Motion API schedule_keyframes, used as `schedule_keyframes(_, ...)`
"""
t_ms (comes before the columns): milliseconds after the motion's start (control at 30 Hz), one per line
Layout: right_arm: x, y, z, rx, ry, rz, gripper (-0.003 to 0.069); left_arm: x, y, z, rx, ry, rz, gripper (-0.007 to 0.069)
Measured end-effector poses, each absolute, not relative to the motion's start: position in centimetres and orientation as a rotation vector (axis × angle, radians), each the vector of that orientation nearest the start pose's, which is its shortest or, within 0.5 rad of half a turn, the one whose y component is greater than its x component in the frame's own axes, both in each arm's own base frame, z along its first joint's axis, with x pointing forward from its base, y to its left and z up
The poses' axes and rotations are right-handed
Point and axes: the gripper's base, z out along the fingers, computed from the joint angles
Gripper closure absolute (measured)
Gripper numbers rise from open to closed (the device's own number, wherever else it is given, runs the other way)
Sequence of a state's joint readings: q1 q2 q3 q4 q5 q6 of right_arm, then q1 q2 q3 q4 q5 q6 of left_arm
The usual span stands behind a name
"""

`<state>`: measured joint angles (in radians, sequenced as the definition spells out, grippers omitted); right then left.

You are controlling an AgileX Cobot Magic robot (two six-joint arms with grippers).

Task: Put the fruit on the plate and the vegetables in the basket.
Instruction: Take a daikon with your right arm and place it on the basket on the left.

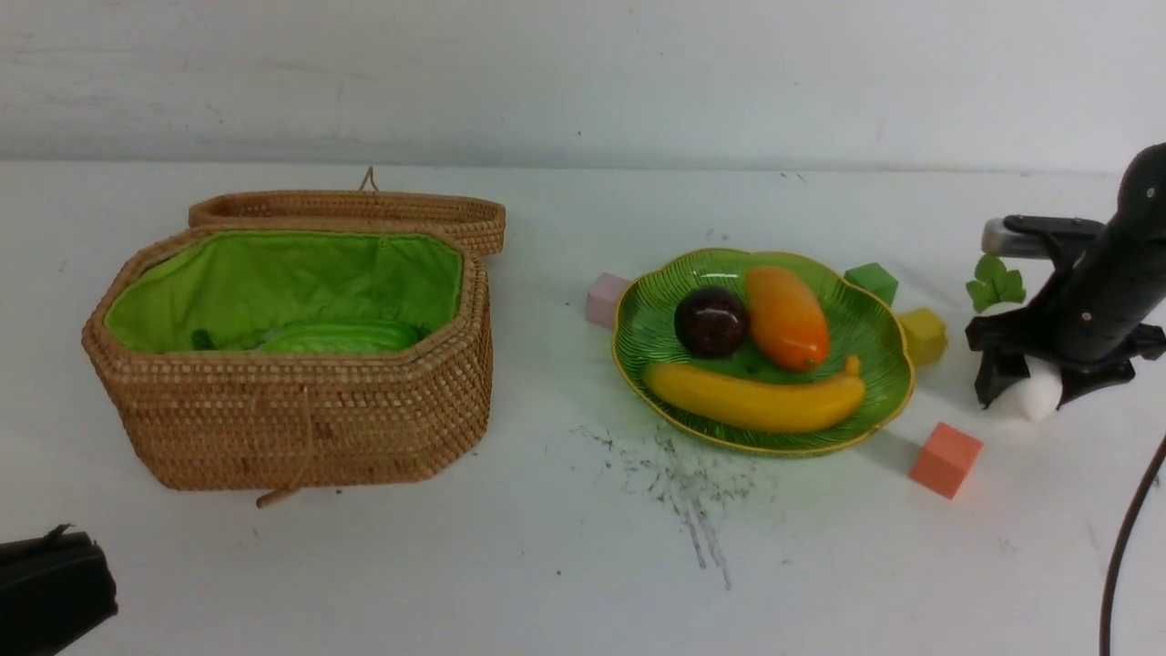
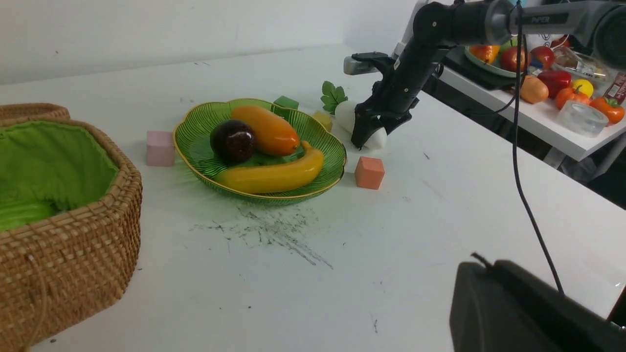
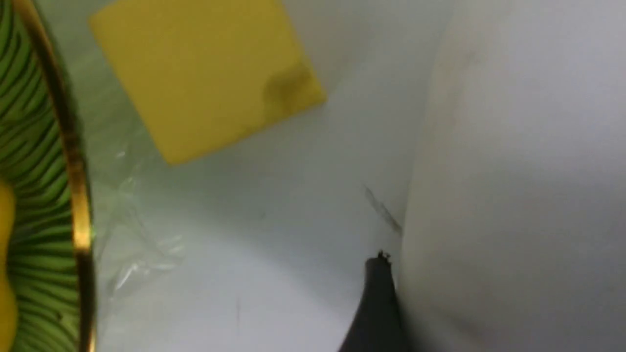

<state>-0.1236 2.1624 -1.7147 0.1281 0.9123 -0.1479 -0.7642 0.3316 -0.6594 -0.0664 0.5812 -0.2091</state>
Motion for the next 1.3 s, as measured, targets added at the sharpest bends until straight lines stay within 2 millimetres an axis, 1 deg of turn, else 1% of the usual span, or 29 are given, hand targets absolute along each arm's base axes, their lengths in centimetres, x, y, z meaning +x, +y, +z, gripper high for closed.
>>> schedule_keyframes(67,44.9,-4.4,21.0,0.075,2.802,0.104,0.0137,3.8,-4.1,35.7,0.477,1.749,-0.771,0.0618)
schedule_keyframes(100,44.7,-4.3,22.0,0.071,2.786,0.103,0.0137,3.8,-4.1,35.6,0.48,1.751,-0.764,0.0618)
schedule_keyframes(133,44.0,-3.5,24.6,0.06,2.742,0.12,0.0137,3.9,-4.0,35.6,0.487,1.754,-0.741,0.0618)
schedule_keyframes(200,42.9,-1.3,28.2,-0.017,2.661,0.159,0.0137,4.0,-3.9,35.5,0.496,1.752,-0.707,0.0618)
schedule_keyframes(233,42.1,0.3,30.5,-0.096,2.596,0.192,0.0137,4.1,-3.7,35.5,0.497,1.751,-0.677,0.0618)
schedule_keyframes(267,41.4,2.2,32.3,-0.186,2.535,0.229,0.0137,4.2,-3.6,35.5,0.49,1.75,-0.659,0.0618)
schedule_keyframes(300,40.9,3.8,33.5,-0.251,2.487,0.268,0.0137,4.3,-3.5,35.5,0.485,1.75,-0.647,0.0618)
schedule_keyframes(333,40.1,6.0,35.0,-0.348,2.418,0.316,0.0137,4.4,-3.4,35.5,0.473,1.751,-0.626,0.0618)
schedule_keyframes(367,39.2,8.7,36.2,-0.47,2.339,0.367,0.0137,4.5,-3.2,35.5,0.453,1.75,-0.601,0.0618)
schedule_keyframes(433,37.6,13.3,38.0,-0.642,2.18,0.475,0.0137,4.9,-2.8,35.5,0.404,1.751,-0.559,0.0618)
schedule_keyframes(467,36.9,15.4,38.6,-0.716,2.102,0.514,0.0137,5.0,-2.6,35.5,0.373,1.754,-0.54,0.0618)
schedule_keyframes(500,37.0,15.4,38.6,-0.723,2.089,0.504,0.0137,5.0,-2.5,35.5,0.366,1.755,-0.536,0.0618)
schedule_keyframes(533,36.0,19.0,39.2,-0.814,1.958,0.554,0.0137,5.3,-2.1,35.5,0.308,1.766,-0.51,0.0618)
schedule_keyframes(600,35.4,22.3,39.1,-0.876,1.835,0.572,0.0137,5.5,-1.7,35.5,0.238,1.78,-0.48,0.0618)
schedule_keyframes(667,34.8,25.5,38.6,-0.927,1.724,0.564,0.0137,5.7,-1.3,35.5,0.19,1.785,-0.458,0.0617)
schedule_keyframes(700,34.9,26.5,38.2,-0.921,1.695,0.555,0.0137,5.7,-1.2,35.5,0.175,1.788,-0.453,0.0617)
schedule_keyframes(733,34.9,28.2,37.5,-0.93,1.647,0.534,0.0137,5.8,-1.1,35.5,0.16,1.79,-0.441,0.0617)
schedule_keyframes(800,34.8,30.4,36.1,-0.95,1.589,0.488,0.0137,5.8,-1.0,35.4,0.149,1.795,-0.44,0.0617)
schedule_keyframes(833,34.8,31.8,35.1,-0.972,1.558,0.451,0.0137,5.8,-1.0,35.4,0.144,1.798,-0.441,0.0617)
schedule_keyframes(933,34.6,34.3,33.1,-1.035,1.494,0.365,0.0137,5.8,-1.0,35.4,0.139,1.8,-0.444,0.0617)
schedule_keyframes(1033,34.9,35.8,31.2,-1.036,1.486,0.326,0.0137,5.8,-1.0,35.4,0.138,1.801,-0.444,0.0617)
schedule_keyframes(1067,35.2,36.1,30.5,-1.021,1.496,0.318,0.0137,5.8,-1.0,35.4,0.137,1.802,-0.443,0.0617)
schedule_keyframes(1100,35.3,36.2,30.2,-1.013,1.501,0.317,0.0135,5.8,-1.0,35.3,0.136,1.804,-0.442,0.0615)
schedule_keyframes(1167,35.7,36.4,29.3,-0.98,1.531,0.326,0.009,5.8,-0.9,35.3,0.133,1.812,-0.441,0.0613)
schedule_keyframes(1200,35.8,36.3,29.3,-0.96,1.54,0.334,0.005,5.8,-0.9,35.2,0.131,1.818,-0.44,0.0613)
schedule_keyframes(1267,35.9,36.3,29.2,-0.937,1.558,0.355,-0.0003,5.7,-0.9,35.2,0.128,1.826,-0.444,0.0612)
schedule_keyframes(1300,35.9,36.3,29.2,-0.935,1.559,0.357,-0.0006,5.7,-0.9,35.2,0.128,1.827,-0.444,0.0612)
